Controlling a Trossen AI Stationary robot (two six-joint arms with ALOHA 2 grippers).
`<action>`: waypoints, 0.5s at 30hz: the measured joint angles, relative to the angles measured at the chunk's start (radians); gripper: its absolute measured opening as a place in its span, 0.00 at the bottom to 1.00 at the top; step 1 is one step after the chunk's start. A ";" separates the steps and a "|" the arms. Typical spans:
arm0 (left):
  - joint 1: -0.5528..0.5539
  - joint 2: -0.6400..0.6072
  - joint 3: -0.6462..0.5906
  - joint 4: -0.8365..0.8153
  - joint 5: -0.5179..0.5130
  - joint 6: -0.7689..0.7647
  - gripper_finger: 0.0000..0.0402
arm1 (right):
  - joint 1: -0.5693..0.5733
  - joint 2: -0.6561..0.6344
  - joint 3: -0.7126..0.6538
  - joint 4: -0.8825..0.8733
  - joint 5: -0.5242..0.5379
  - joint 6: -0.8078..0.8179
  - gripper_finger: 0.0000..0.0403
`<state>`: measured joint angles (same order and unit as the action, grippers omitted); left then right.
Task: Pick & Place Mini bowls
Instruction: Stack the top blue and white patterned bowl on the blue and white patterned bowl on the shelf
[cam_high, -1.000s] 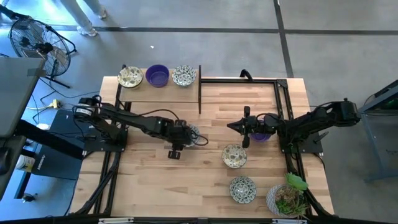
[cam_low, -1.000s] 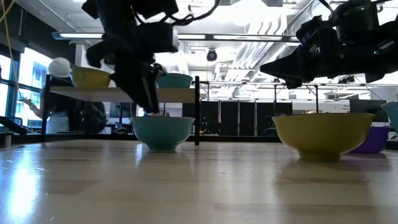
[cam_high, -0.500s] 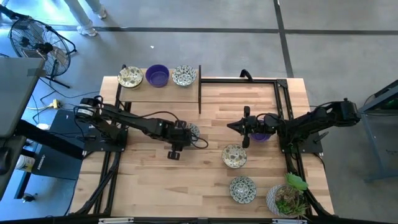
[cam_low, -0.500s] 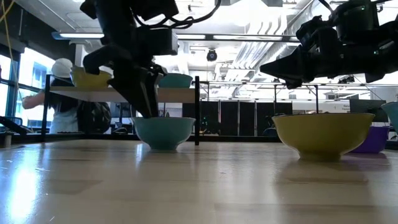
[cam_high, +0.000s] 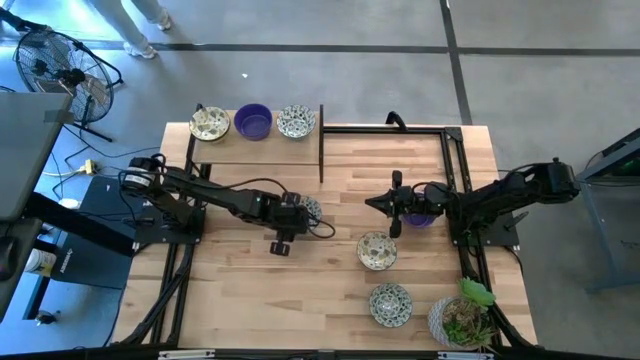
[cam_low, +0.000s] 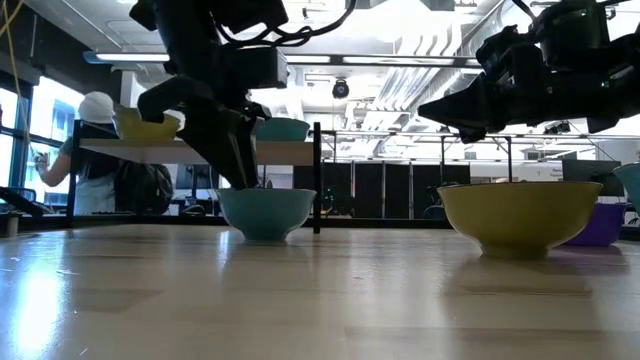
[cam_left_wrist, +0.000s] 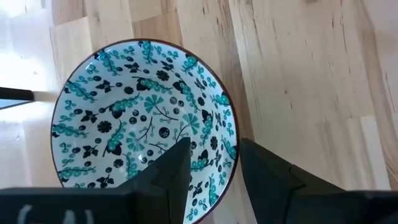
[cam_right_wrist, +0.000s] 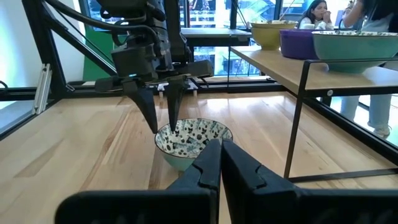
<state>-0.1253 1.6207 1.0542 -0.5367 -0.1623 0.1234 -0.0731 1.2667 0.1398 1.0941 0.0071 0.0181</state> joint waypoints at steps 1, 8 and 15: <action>0.000 0.000 0.000 0.003 0.007 0.000 0.33 | 0.000 0.000 0.000 0.000 0.000 0.000 0.01; 0.000 0.000 0.002 0.004 0.055 0.001 0.33 | 0.000 0.000 0.000 0.000 0.000 0.000 0.01; -0.001 0.001 0.076 -0.071 0.070 0.022 0.33 | 0.000 0.000 0.000 0.001 0.000 0.000 0.01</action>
<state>-0.1266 1.6218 1.1302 -0.6077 -0.0925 0.1456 -0.0731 1.2667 0.1398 1.0946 0.0071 0.0181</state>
